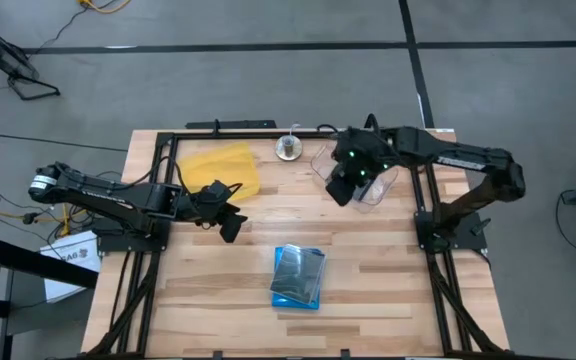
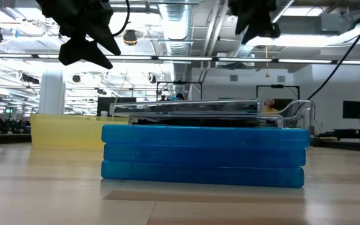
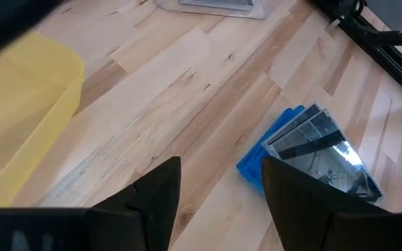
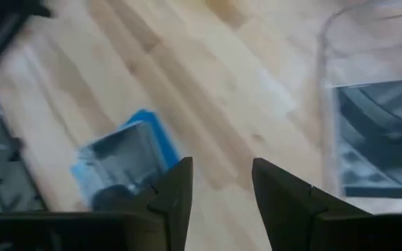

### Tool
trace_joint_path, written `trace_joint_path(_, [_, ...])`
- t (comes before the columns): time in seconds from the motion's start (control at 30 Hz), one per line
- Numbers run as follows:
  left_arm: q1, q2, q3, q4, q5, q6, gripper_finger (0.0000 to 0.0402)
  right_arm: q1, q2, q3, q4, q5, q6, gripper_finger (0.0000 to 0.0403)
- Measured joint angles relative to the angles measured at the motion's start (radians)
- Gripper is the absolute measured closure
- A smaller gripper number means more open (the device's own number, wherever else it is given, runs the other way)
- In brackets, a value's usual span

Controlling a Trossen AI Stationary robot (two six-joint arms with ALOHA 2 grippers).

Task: Pick & place jewel cases by type
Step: Put the black CD case into the transparent bin

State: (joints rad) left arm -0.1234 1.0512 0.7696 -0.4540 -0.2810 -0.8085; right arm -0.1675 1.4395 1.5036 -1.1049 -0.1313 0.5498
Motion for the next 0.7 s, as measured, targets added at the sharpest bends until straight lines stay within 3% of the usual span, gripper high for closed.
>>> trace_joint_path(0.37, [0.0,0.009,0.0,0.01,-0.002,0.001,0.0209,0.267,-0.014,-0.022,-0.005,0.082,0.337,0.0269])
trace_joint_path(0.5, [-0.004,0.047,0.0,0.062,0.066,-0.018,0.0209,0.357,-0.025,-0.106,0.009,0.084,0.494,0.0271])
trace_joint_path(0.7, [-0.037,0.146,0.0,0.163,0.156,-0.062,0.0209,0.48,-0.03,-0.269,0.223,0.055,0.634,0.0271])
